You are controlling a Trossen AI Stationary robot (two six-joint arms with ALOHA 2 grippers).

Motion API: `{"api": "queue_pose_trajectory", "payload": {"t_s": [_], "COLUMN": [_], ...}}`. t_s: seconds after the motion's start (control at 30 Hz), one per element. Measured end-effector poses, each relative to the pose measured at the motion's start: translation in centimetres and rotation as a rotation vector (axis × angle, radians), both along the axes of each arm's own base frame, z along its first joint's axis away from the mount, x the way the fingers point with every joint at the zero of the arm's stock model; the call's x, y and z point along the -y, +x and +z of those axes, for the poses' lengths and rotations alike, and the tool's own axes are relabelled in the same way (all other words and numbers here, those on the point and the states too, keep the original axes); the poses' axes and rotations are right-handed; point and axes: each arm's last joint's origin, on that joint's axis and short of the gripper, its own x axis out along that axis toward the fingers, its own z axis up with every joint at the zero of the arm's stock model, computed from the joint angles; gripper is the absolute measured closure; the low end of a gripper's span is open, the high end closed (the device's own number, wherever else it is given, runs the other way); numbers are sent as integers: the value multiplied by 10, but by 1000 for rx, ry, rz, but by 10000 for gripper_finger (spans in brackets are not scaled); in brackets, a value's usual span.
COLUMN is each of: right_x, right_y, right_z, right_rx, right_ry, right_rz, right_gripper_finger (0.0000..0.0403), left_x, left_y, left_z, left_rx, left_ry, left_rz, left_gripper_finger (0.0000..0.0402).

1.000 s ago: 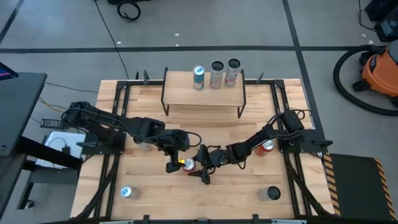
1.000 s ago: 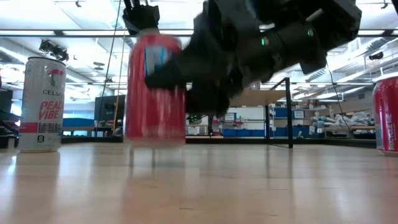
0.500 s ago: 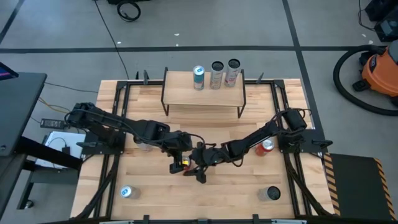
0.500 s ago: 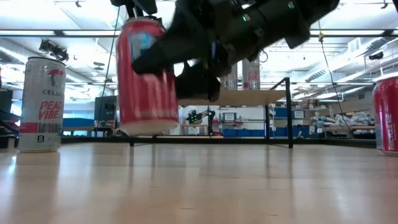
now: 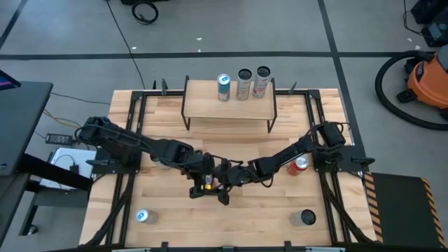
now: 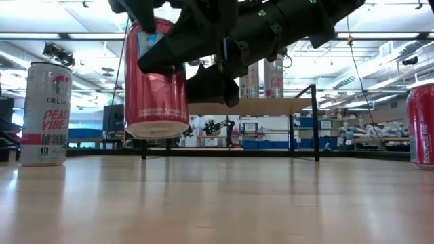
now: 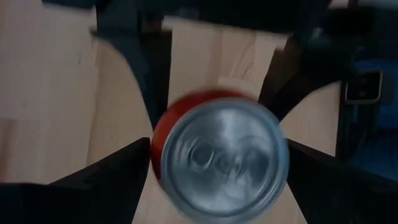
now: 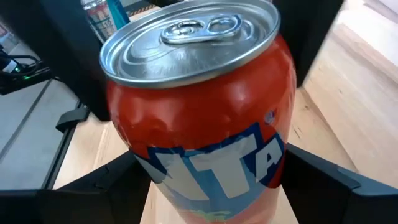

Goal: Place canned beverage on shelf
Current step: Put the left red soda can on the shelf

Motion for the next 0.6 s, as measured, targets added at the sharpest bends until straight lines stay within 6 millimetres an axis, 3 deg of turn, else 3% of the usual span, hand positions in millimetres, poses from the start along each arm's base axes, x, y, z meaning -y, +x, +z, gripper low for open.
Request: {"api": "queue_pose_trajectory", "payload": {"t_s": [0.37, 0.6], "right_x": [0, 0], "right_y": [0, 0], "right_z": [0, 0], "right_rx": [3, 3], "right_ry": [-2, -10], "right_rz": [0, 3], "right_gripper_finger": [91, 91], "left_x": [-1, 0], "left_y": [2, 4], "left_z": [0, 1], "left_rx": [12, 46], "left_ry": [15, 21], "left_rz": [3, -22], "left_gripper_finger": [50, 88]}}
